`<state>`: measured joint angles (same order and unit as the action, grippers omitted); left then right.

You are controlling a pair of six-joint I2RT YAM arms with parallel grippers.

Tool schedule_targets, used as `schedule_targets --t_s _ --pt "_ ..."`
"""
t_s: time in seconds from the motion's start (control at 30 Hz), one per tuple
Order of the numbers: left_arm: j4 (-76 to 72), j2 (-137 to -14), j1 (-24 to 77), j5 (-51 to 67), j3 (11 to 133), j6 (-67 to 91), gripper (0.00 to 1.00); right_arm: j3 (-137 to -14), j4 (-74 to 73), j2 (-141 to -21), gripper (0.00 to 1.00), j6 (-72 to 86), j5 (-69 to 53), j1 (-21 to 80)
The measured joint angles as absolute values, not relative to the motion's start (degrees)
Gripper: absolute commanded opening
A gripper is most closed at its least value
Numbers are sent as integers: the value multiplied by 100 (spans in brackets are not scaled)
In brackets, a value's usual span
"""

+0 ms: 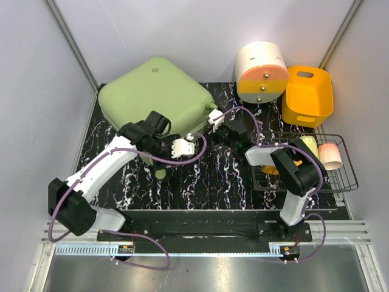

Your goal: Open, take out, and arrange the luggage

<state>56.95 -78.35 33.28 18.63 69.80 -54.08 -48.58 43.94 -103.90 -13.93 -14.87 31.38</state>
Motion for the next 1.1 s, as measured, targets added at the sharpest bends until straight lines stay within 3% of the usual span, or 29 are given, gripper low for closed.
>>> schedule_targets --t_s 0.3,0.67,1.1 --pt "6324 -7450 1787 1931 6973 -5780 70 -4552 4952 -10355 0 -2167 -1253 3065" --pt "6390 -7507 1153 1927 7008 -6475 70 -4805 5417 -10744 0 -2200 -1920 2563" --pt "6189 -7507 906 1774 6842 -7074 70 -6368 5153 -11810 0 -1483 -2561 2226"
